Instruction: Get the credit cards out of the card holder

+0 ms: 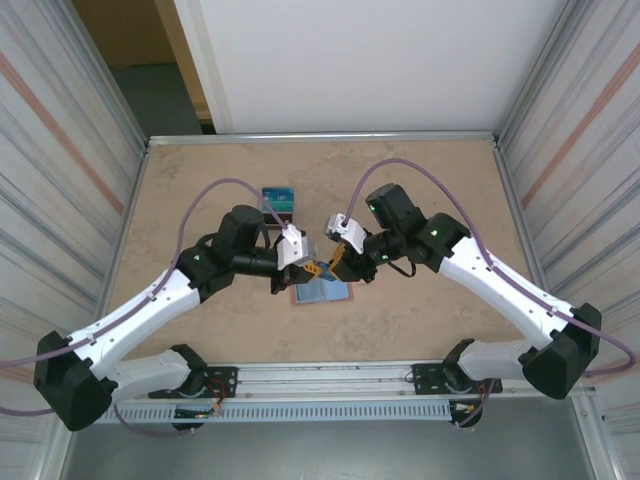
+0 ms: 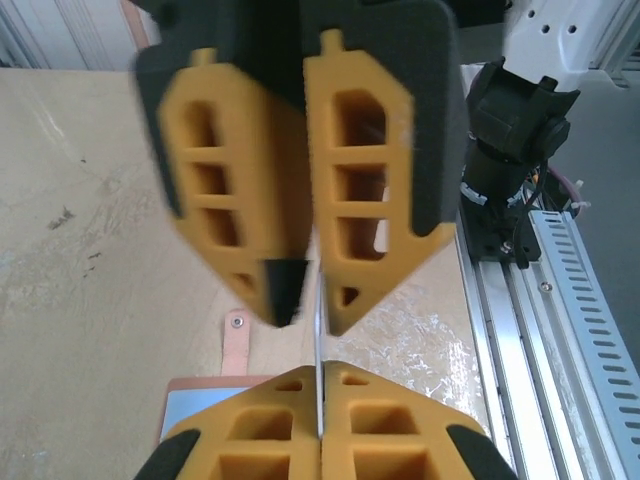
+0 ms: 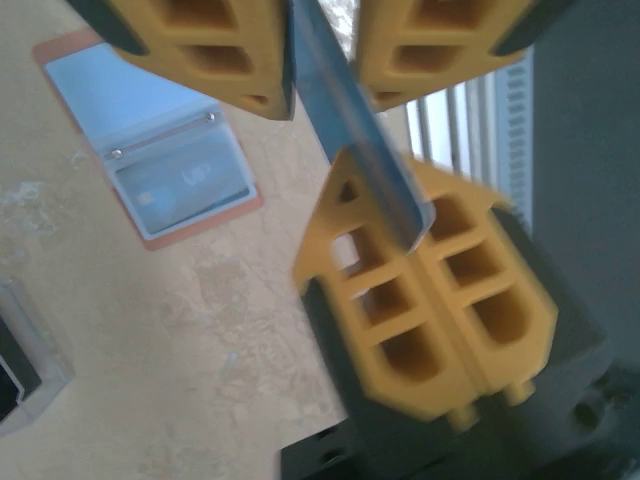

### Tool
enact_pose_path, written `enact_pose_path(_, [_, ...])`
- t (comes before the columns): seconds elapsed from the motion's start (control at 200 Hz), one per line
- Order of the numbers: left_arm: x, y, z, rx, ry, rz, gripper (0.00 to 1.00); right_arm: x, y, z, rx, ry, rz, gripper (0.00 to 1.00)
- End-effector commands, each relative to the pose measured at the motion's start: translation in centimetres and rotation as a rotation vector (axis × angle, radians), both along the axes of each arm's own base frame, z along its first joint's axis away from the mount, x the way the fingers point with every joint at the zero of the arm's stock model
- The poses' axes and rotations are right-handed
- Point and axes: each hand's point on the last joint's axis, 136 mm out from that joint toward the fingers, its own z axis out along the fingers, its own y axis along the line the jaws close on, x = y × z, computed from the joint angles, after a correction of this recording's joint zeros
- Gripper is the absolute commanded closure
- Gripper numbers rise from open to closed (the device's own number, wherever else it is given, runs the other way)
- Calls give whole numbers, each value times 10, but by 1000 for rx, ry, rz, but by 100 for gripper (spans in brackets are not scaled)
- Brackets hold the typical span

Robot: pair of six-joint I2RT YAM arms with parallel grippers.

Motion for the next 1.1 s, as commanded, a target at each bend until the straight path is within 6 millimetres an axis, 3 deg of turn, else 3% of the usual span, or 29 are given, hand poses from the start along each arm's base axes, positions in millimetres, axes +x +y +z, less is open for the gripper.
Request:
enact_pose_path(0.0, [2,7,8,-25,-48,62,100,14,-5,18,85,-45,-85,65])
enact_pose_path(0.12, [13,20,14,-86,1,229,100,23,-17,22,140,-73,-196,54])
enact_pose_path(0.351, [7,39,34,-346,126,379,100,3,-21,50,399,-77,-219,44])
enact_pose_path(0.531, [-7,39,52,-481,194,321,100,-11,-11,63,557,-46,-140,43])
enact_pose_path(0.822, [-19,29,71,-584,250,216,100,-15,9,67,599,-3,-52,43])
enact_pose_path(0.972, [-21,26,72,-587,259,190,100,-22,19,71,621,15,22,52])
enact_pose_path(1.097, [-21,26,71,-586,262,193,100,-27,21,75,631,3,55,81])
